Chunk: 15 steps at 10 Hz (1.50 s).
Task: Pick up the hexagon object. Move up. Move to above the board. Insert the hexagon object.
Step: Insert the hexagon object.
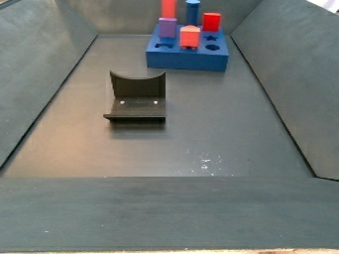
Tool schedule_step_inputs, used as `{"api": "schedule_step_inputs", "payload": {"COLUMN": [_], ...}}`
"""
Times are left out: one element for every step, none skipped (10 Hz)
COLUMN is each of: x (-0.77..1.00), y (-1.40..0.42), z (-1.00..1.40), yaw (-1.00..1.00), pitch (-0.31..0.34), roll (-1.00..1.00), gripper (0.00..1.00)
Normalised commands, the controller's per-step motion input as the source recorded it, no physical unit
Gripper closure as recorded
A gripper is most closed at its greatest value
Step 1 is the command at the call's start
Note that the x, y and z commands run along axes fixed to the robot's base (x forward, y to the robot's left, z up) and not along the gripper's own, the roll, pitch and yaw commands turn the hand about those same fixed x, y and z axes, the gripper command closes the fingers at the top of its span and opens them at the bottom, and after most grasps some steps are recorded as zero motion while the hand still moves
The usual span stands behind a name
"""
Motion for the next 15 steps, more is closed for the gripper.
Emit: {"api": "schedule_step_inputs", "payload": {"x": [-0.39, -0.37, -0.35, -0.28, -0.09, -0.1, -0.09, -0.02, -0.03, -0.05, -0.09, -0.29, -0.48, -0.35, -0.29], "y": [0.14, 0.13, 0.11, 0.04, 0.0, -0.03, -0.08, -0.04, -0.04, -0.03, 0.0, 0.02, 0.0, 0.0, 0.0], "z": [-0.42, -0.51, -0.49, -0.61, -0.6, -0.55, -0.5, -0.43, -0.44, -0.49, -0.69, -0.63, -0.11, 0.0, -0.06], "yaw": [-0.26, -0.31, -0.36, -0.55, -0.83, -0.85, -0.84, -0.94, -0.94, -0.91, -0.9, -0.79, -0.45, -0.34, -0.32], "pitch": [-0.103, -0.099, -0.081, -0.059, -0.019, -0.056, -0.097, -0.083, -0.083, -0.064, 0.017, 0.044, -0.036, -0.033, -0.027], "roll": [-0.05, -0.1, -0.13, -0.22, -0.18, -0.19, -0.16, -0.11, -0.12, -0.14, -0.13, -0.12, -0.18, -0.09, -0.09], "gripper": [1.0, 1.0, 1.0, 1.0, 1.0, 1.0, 1.0, 1.0, 1.0, 1.0, 1.0, 1.0, 1.0, 1.0, 1.0]}}
